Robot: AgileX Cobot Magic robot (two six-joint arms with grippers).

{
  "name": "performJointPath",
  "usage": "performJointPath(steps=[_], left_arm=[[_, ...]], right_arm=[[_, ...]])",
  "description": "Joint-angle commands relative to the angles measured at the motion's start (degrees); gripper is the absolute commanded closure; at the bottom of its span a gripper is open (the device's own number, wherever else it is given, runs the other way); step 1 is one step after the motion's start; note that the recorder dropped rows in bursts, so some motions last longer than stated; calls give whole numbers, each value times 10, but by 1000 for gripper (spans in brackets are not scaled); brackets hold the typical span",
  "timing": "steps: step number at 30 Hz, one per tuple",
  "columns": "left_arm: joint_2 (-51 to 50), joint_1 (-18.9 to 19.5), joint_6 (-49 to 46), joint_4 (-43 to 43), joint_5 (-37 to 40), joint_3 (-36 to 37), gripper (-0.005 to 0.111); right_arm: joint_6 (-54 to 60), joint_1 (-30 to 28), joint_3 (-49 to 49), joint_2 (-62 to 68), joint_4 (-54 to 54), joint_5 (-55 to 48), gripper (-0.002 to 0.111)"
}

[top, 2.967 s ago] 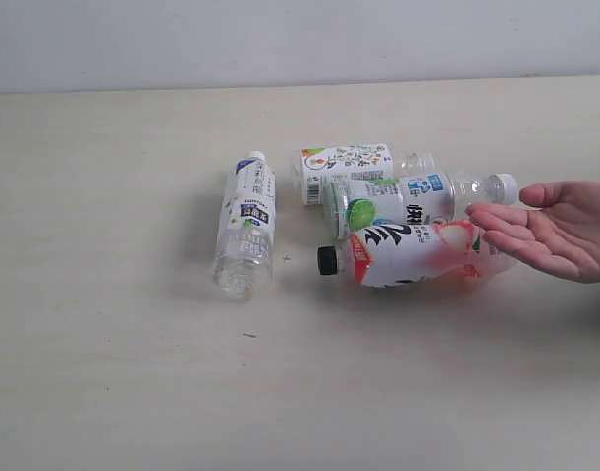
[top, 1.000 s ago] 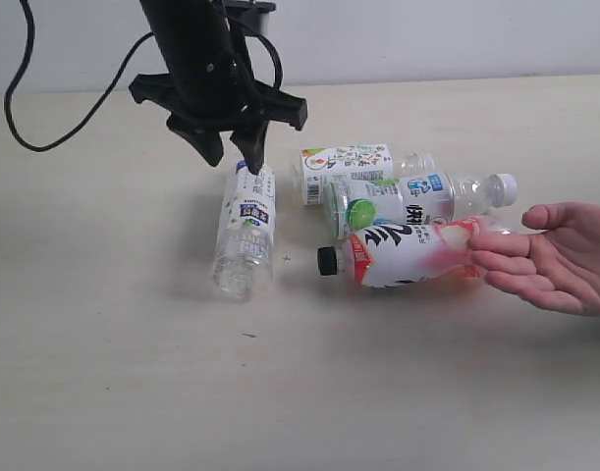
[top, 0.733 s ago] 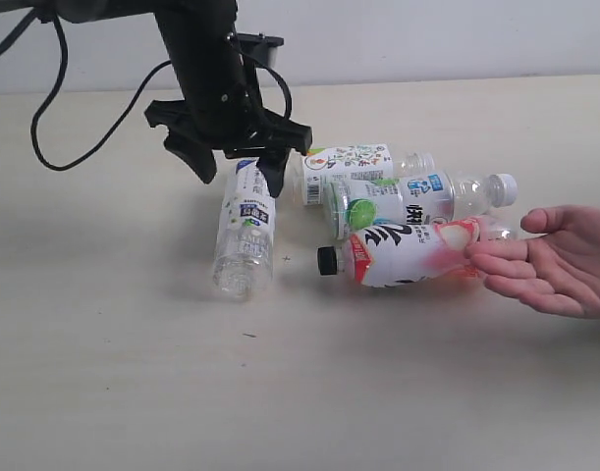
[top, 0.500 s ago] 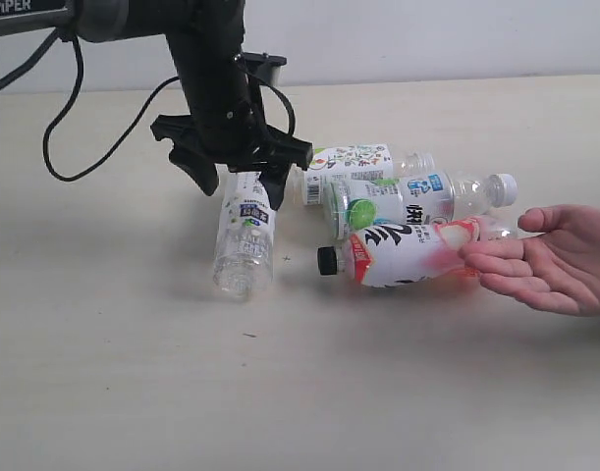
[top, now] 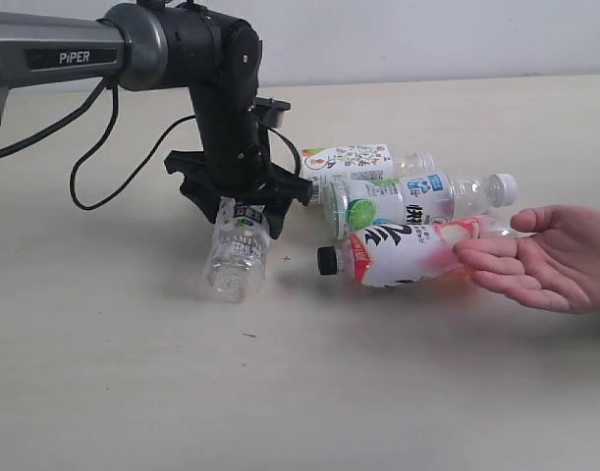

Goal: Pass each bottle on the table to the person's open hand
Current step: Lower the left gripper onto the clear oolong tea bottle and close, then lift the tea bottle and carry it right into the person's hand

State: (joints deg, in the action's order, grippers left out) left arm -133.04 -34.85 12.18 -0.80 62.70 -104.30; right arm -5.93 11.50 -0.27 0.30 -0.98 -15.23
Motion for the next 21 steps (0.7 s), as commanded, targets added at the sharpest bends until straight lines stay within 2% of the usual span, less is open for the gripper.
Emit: performJointPath(steps=[1,4,5,6,21], left_arm=[[8,1,1,13,5,-3,60],[10,5,8,17,19,-3,87],[10,6,18,18,28,-3,100],[10,8,20,19,33,-3,107],[60,15,48,24,50,-3,106]], right_arm=[[0,-2,3,-3,-4,3,108],[0,-2,3,-3,-4,3,108],[0,-2,3,-3,-4,3,108],[0,-2,3,-3,-4,3,108],[0,-2,3,-3,-4,3,108]])
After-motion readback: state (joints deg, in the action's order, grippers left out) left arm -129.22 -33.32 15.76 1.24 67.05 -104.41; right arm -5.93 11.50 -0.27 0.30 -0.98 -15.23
